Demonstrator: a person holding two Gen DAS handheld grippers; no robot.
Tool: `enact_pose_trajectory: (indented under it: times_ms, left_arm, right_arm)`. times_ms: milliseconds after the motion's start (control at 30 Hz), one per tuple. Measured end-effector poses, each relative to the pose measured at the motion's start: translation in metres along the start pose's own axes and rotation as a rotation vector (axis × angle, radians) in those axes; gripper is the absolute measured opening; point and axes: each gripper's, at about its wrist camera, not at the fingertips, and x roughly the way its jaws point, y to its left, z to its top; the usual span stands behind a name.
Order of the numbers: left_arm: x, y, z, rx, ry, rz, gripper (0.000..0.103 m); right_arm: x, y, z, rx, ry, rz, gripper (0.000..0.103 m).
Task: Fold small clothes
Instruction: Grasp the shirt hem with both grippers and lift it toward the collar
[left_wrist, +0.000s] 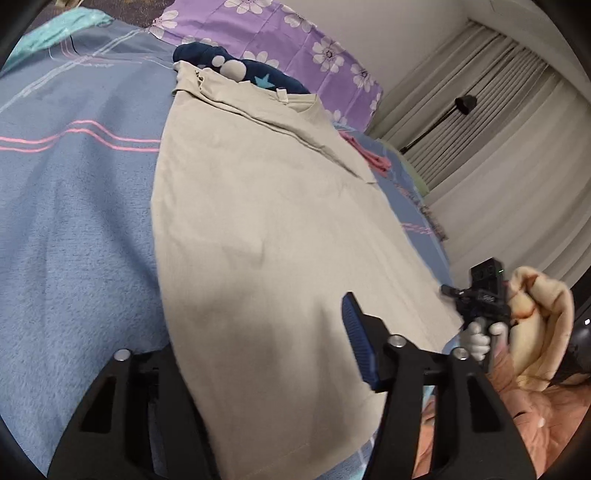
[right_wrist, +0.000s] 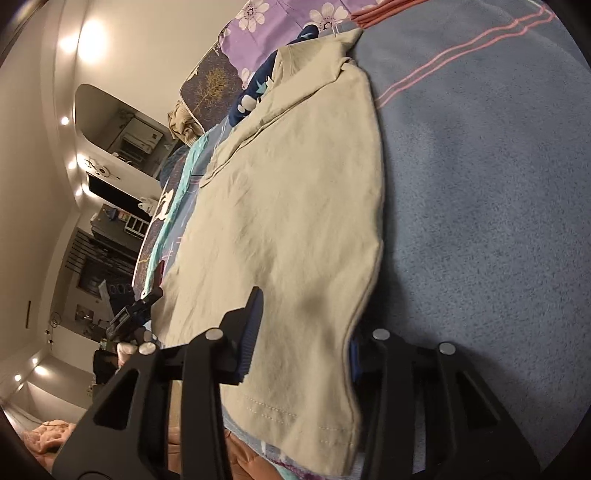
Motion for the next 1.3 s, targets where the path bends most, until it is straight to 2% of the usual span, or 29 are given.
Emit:
enact_pose_trajectory:
  times_ms: [33,67,100,133,167,200,267,400,467,533,600,667,733,800,867,967,1133,1300]
  left_arm:
    - [-0.002,-0.001,-0.004,0.014,0.003,0.019,0.039]
    - [-0.004,0.0,-0.007,0.016,0.002,0.029,0.034]
    - [-0.007,0.005,-0.008,-0.005,-0.005,0.035,0.02]
    - [-0.009,0.01,-0.008,-0.034,-0.009,0.033,0.008]
    - [-0.009,0.014,-0.006,-0.063,-0.016,0.017,0.004]
    - [-0.012,0.013,-0.003,-0.067,-0.037,0.014,0.0]
    - [-0.019,-0.003,0.006,-0.01,-0.085,0.021,0.0]
    - [-0.054,-0.052,0.032,0.125,-0.231,-0.032,0.0]
    - [-0.074,-0.071,0.039,0.166,-0.302,-0.049,0.0]
    - [-0.098,-0.088,0.041,0.194,-0.381,-0.073,0.0]
    - [-0.121,-0.103,0.029,0.225,-0.437,-0.094,0.0]
    - [-0.132,-0.112,0.013,0.24,-0.449,-0.086,0.0]
    - [-0.135,-0.11,-0.009,0.193,-0.435,-0.077,0.0]
    - [-0.129,-0.104,-0.021,0.144,-0.41,-0.072,0.0]
    - [-0.119,-0.099,-0.025,0.13,-0.389,-0.078,0.0]
    - [-0.105,-0.095,-0.013,0.118,-0.373,-0.053,0.0]
    - [-0.099,-0.096,0.018,0.122,-0.4,-0.046,0.0]
    - [-0.091,-0.1,0.059,0.16,-0.421,-0.006,0.0]
  right_arm:
    - [-0.002,0.003,-0.005,-0.017,0.006,0.0,0.038]
    - [-0.004,0.002,-0.01,-0.031,0.011,0.001,0.031]
    - [-0.006,0.001,-0.013,-0.037,0.008,-0.007,0.026]
    - [-0.006,-0.002,-0.013,-0.026,0.002,-0.017,0.009]
    - [-0.005,-0.006,-0.012,0.0,-0.003,-0.018,0.002]
    - [-0.004,-0.009,-0.009,0.039,-0.014,-0.005,0.002]
    - [-0.009,-0.003,0.002,0.055,-0.063,0.039,0.002]
    - [-0.05,0.036,0.026,-0.04,-0.215,0.16,0.002]
    - [-0.074,0.056,0.037,-0.092,-0.293,0.191,0.002]
    - [-0.095,0.071,0.041,-0.122,-0.35,0.22,0.002]
    - [-0.117,0.084,0.033,-0.16,-0.389,0.269,0.002]
    - [-0.137,0.097,0.013,-0.239,-0.412,0.221,0.002]
    - [-0.147,0.096,-0.007,-0.265,-0.412,0.138,0.002]
    - [-0.141,0.077,-0.019,-0.186,-0.383,0.095,0.002]
    - [-0.127,0.059,-0.021,-0.119,-0.357,0.103,0.002]
    - [-0.105,0.048,-0.008,-0.071,-0.337,0.125,0.002]
    - [-0.094,0.061,0.033,-0.112,-0.37,0.147,0.002]
    - [-0.096,0.075,0.072,-0.173,-0.412,0.115,0.002]
